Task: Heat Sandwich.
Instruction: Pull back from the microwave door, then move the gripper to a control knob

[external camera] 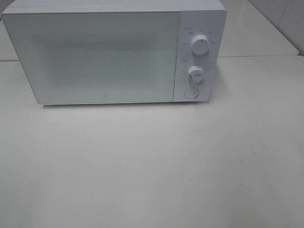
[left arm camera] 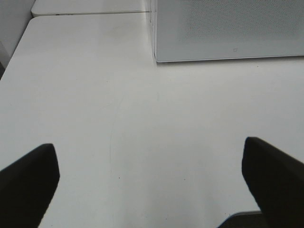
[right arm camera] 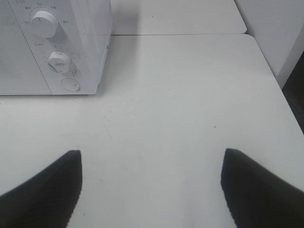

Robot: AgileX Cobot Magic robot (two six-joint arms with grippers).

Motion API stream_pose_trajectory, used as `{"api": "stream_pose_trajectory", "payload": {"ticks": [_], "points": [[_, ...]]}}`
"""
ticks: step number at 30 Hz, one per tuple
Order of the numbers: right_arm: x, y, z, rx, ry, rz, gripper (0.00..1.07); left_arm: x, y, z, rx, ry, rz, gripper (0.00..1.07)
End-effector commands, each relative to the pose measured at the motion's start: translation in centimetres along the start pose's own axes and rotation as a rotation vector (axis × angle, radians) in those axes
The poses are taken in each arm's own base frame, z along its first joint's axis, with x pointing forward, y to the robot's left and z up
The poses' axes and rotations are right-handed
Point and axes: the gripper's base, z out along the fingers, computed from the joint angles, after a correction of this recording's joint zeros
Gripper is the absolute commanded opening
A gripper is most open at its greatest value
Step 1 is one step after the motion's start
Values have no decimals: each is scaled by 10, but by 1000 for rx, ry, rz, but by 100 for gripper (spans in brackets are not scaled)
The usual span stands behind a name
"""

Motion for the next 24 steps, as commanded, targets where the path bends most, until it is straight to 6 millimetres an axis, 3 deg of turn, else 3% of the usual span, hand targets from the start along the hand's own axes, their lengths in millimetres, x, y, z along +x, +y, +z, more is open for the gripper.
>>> {"api": "stream_pose_trajectory", "payload": {"ticks": [1, 10, 24], "points": [[-11, 2, 18, -7, -12, 1, 77, 1, 0, -2, 3, -23, 1, 98], [-28, 7, 49, -24, -44, -7, 76, 1, 0, -2, 3, -23, 1, 98], [-37, 15, 120, -53, -31, -15, 76, 1, 0, -2, 3, -23, 1, 98]]}}
